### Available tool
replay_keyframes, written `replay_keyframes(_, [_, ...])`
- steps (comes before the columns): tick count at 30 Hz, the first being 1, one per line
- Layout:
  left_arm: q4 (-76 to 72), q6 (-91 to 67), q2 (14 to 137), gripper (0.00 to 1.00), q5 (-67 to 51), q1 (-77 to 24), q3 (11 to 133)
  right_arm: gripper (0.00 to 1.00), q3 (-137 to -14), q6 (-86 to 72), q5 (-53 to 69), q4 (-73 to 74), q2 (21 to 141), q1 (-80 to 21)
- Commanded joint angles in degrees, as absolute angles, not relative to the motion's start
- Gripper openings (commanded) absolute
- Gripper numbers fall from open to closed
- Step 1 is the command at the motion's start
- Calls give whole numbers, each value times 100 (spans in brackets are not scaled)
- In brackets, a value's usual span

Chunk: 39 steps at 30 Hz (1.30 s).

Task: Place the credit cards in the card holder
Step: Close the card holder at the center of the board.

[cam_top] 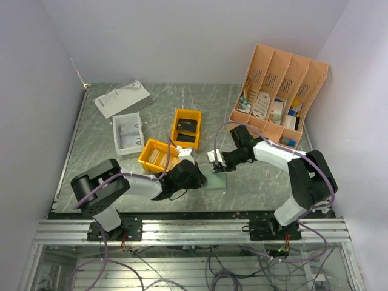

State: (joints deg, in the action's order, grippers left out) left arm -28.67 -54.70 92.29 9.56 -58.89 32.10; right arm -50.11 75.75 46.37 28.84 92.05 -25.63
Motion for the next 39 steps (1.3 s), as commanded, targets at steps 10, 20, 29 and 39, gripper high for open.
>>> replay_keyframes(10, [-2951, -5552, 9416, 8, 850, -5796, 3324, 0, -5045, 7614, 4588, 2911, 9211, -2628])
replay_keyframes(20, [-2870, -5628, 9586, 8, 870, -5739, 3323, 0, -4895, 8119, 4627, 3162, 8978, -2635])
replay_keyframes(29, [-2978, -5667, 9756, 7, 791, -5713, 3317, 0, -4799, 8540, 4226, 3406, 9042, -2937])
replay_keyframes(39, [-2998, -5676, 9840, 7, 756, -5713, 3306, 0, -4854, 8640, 4009, 3572, 9070, -2995])
